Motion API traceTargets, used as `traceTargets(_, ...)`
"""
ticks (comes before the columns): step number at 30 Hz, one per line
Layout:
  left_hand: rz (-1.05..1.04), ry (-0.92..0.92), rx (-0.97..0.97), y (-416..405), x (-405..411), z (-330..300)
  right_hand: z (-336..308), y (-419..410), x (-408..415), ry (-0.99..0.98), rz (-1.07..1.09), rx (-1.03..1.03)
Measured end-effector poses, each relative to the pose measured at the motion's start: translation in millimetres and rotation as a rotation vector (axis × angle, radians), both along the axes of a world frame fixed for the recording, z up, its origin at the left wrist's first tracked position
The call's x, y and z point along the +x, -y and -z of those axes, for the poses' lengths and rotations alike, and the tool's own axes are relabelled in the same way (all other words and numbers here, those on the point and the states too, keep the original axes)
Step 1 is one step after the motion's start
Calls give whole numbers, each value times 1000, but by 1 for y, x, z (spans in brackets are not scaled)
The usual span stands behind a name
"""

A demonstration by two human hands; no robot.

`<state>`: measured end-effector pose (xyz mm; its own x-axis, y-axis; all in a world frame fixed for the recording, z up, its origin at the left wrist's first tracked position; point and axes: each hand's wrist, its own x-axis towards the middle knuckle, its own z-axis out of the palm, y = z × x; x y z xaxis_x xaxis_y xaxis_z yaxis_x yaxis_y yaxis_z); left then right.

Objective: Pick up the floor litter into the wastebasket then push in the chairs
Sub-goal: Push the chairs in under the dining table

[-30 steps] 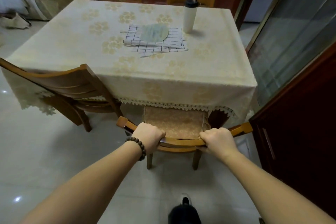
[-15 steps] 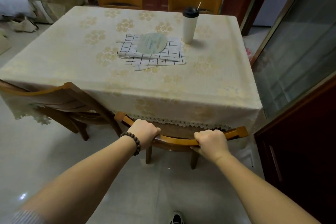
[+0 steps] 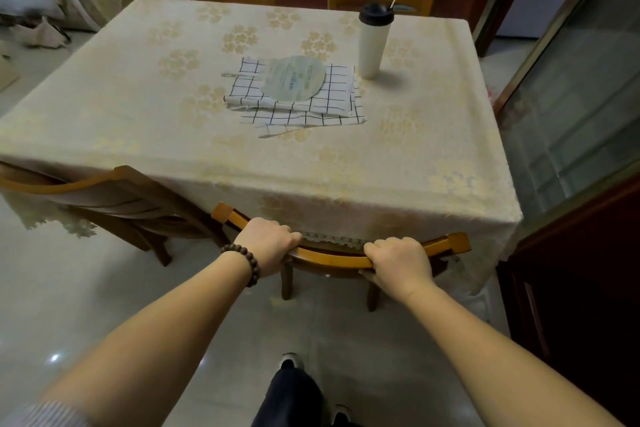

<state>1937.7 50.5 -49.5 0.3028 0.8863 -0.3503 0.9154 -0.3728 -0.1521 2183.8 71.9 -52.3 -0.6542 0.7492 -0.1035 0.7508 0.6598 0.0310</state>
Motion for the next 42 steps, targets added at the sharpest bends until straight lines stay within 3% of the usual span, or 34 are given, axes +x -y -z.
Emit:
traceTargets(13,3,30,2,-39,-6,-1,0,-38,-10,79,18,40)
traceTargets(19,25,110,118,-31,-9,11,10,-30,-8,-13,133,74)
traceTargets(26,-199,97,159,-27,-36,-4,6,-27,21,46,314,113)
traceTargets(42,-257,86,151,-33,-61,0,14,-25,3,-72,279,113)
